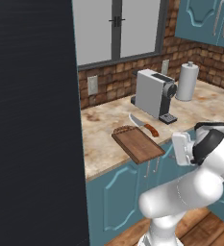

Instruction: Move the cutting board and knife to the sink. Then move spray from the cabinet to the counter.

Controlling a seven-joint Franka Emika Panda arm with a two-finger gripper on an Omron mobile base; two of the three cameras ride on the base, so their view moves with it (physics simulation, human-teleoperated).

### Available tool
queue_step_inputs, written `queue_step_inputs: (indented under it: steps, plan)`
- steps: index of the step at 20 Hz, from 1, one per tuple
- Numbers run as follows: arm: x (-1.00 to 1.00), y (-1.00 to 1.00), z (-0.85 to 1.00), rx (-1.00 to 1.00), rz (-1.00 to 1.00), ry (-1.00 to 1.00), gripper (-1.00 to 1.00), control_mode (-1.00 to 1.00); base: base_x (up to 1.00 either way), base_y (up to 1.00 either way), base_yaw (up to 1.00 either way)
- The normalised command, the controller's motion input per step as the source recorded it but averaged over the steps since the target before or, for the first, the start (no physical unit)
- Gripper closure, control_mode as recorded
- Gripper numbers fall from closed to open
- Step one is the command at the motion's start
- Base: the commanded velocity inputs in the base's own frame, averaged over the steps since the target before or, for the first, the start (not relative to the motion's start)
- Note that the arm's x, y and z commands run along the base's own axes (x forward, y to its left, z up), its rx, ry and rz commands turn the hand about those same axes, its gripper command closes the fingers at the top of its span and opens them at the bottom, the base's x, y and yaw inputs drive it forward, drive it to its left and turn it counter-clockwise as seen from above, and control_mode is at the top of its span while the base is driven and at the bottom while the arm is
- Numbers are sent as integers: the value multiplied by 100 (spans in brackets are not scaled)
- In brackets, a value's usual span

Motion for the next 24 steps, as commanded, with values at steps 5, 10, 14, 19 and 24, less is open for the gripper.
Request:
queue_step_inputs:
  steps: [5,10,14,19,24]
  plan:
    - [0,0,-11,0,-6,1,-100,-100,0,0,0]
    - [0,0,-7,0,-5,1,-100,-100,0,0,0]
    - [2,0,-14,0,-2,0,-100,-100,0,0,0]
    - [0,5,-25,0,-1,2,-100,-100,0,0,0]
    - [6,8,-4,0,0,1,-100,-100,0,0,0]
